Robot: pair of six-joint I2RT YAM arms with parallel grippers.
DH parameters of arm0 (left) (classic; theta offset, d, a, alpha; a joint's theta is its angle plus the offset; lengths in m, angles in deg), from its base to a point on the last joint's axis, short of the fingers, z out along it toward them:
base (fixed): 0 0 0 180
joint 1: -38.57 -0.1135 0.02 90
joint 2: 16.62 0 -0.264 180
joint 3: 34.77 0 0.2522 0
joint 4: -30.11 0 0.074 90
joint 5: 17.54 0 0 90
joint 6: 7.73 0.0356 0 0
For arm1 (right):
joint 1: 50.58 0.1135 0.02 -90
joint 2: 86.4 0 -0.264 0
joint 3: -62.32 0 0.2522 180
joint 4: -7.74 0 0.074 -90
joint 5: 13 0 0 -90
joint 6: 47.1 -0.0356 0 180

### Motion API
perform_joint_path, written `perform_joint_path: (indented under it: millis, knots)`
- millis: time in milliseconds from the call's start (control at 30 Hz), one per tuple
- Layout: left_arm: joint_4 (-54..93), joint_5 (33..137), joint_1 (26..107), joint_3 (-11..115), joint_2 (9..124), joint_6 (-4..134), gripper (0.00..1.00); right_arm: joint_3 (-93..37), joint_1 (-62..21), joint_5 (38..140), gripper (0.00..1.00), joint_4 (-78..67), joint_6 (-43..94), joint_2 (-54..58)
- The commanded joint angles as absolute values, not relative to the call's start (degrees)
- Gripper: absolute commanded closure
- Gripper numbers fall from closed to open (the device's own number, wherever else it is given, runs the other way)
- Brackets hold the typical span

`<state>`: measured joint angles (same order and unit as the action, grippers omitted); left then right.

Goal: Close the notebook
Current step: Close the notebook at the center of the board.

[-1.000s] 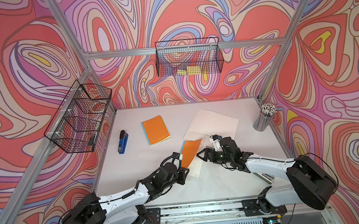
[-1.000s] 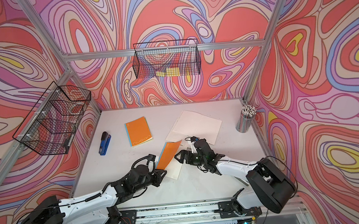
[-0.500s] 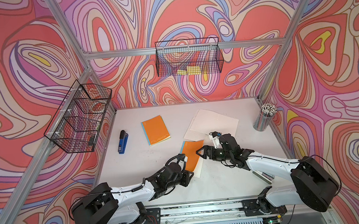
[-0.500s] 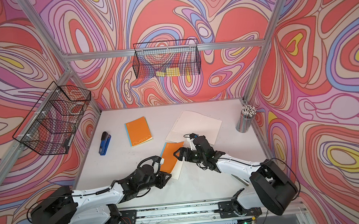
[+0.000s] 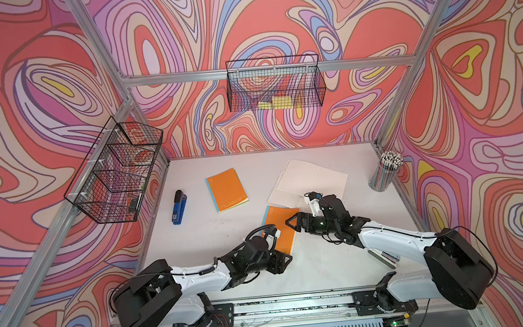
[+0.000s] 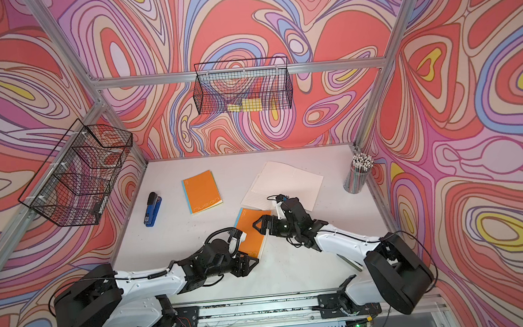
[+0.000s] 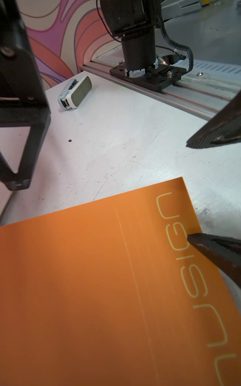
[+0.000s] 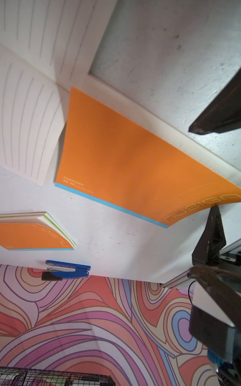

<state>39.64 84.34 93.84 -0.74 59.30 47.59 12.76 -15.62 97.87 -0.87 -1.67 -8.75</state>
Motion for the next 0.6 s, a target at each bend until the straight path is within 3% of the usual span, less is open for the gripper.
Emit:
perform_joint_path:
  millis: [0, 567]
  knots:
    - [42.3, 84.9, 94.5, 0.4, 61.0, 48.0, 0.3, 11.7, -15.3, 98.0, 0.02, -0.2, -1.4, -9.3]
    - [45.7, 81.2, 94.6, -0.6, 66.4, 45.8, 0.3, 10.3, -15.3, 100.9, 0.02, 8.5, -4.1, 0.0]
